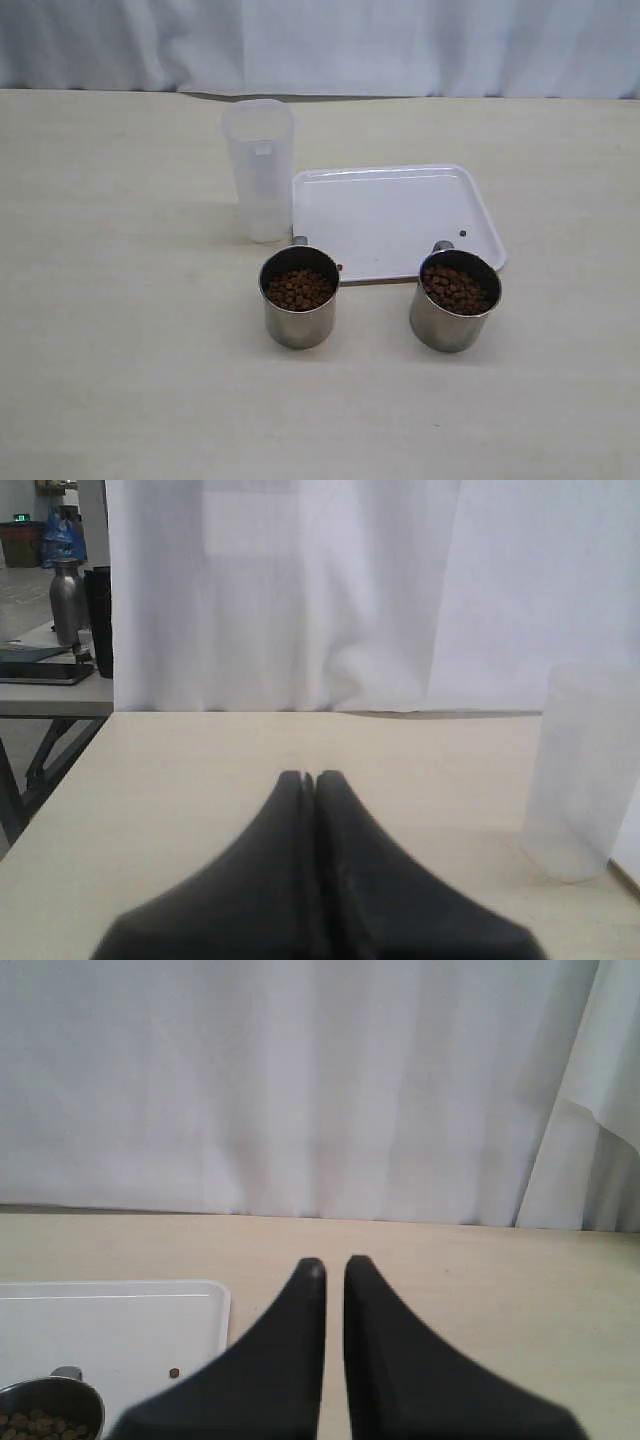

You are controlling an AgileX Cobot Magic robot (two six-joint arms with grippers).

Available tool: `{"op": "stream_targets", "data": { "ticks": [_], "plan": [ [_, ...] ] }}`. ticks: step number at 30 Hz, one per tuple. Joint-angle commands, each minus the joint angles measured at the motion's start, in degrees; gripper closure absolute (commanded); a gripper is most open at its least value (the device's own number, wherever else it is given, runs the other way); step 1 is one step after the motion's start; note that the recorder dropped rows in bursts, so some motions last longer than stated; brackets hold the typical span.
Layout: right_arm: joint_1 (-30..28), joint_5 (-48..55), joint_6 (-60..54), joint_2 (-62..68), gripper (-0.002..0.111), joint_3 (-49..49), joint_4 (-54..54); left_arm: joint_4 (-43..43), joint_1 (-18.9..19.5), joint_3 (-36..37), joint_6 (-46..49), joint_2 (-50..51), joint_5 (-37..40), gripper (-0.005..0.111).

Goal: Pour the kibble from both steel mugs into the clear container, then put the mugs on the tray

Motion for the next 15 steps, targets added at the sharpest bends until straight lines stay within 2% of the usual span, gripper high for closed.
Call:
{"op": "stream_targets", "data": {
  "ticks": [1, 11, 15],
  "plan": [
    [-0.29, 0.36, -0.50, -0.24, 0.103, 0.19, 0.35, -0.29, 0.13, 0.16, -0.12, -0.18, -0.47, 0.107],
    [-0.29, -0.13, -0.50, -0.24, 0.103, 0.19, 0.35, -0.29, 0.13, 0.16, -0.12, -0.18, -0.47, 0.107],
    [-0.29, -6.43, 3.66, -0.24, 0.103, 0.19, 19.32, -0.29, 0.13, 0.16, -0.12, -0.18, -0.47, 0.107]
  ]
}}
